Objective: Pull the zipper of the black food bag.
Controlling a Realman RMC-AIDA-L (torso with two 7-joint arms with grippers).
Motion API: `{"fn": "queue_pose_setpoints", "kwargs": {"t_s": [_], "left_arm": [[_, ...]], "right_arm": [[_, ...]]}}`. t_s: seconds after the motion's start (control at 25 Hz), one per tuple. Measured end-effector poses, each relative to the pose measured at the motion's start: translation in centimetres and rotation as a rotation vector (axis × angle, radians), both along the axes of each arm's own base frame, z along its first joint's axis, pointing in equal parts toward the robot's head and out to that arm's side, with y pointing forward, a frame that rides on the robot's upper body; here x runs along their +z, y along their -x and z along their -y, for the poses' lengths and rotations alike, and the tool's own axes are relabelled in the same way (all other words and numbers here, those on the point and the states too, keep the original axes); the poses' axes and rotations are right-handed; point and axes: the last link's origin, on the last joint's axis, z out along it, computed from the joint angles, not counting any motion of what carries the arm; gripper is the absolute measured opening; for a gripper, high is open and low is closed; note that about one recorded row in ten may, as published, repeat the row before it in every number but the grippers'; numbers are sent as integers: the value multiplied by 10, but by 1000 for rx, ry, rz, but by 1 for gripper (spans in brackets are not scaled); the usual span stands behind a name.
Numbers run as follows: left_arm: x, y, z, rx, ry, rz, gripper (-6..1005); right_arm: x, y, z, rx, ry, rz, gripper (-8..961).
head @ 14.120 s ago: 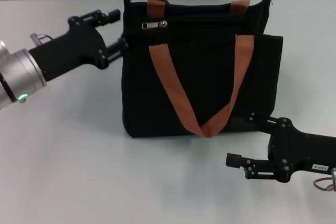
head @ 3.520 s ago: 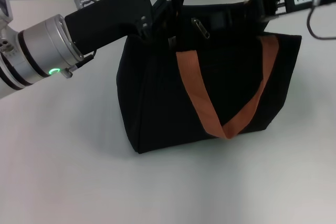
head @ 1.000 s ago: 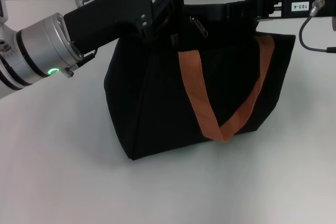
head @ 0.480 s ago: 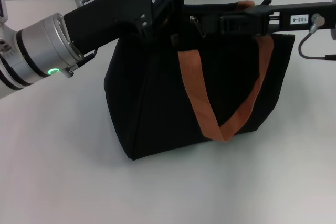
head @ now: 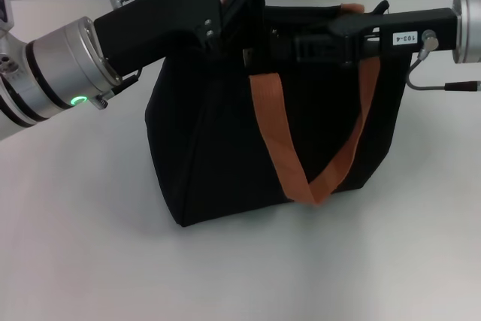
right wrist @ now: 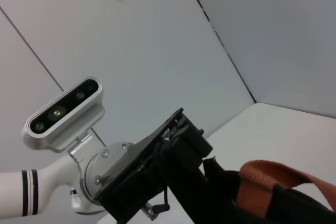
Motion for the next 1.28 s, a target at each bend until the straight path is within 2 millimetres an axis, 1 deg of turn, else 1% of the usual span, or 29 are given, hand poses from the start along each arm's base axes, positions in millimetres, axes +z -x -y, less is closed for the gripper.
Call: {"fn": "queue_pose_setpoints", "kwargs": {"t_s": [0.16, 0.4, 0.6, 0.8, 1.04, 1.28], "left_arm": [[0, -1, -1, 0, -1, -2, 24], [0, -1, -2, 1, -4, 1, 24], [0, -2, -2, 0, -5, 0, 24], [0, -2, -2, 0, -5, 0, 24], [0, -2, -2, -2, -4, 2, 24], [1, -2, -1, -4, -3, 3, 24]], "right_arm": [[-2, 1, 1, 6, 8, 4, 262], [1, -5, 6, -8, 14, -12, 110], [12, -8, 8, -36, -7, -64, -5], [21, -10, 4, -71, -34, -101, -1], [23, -6, -1, -94, -37, -104, 0], [23, -6, -2, -111, -18, -96, 1]]}}
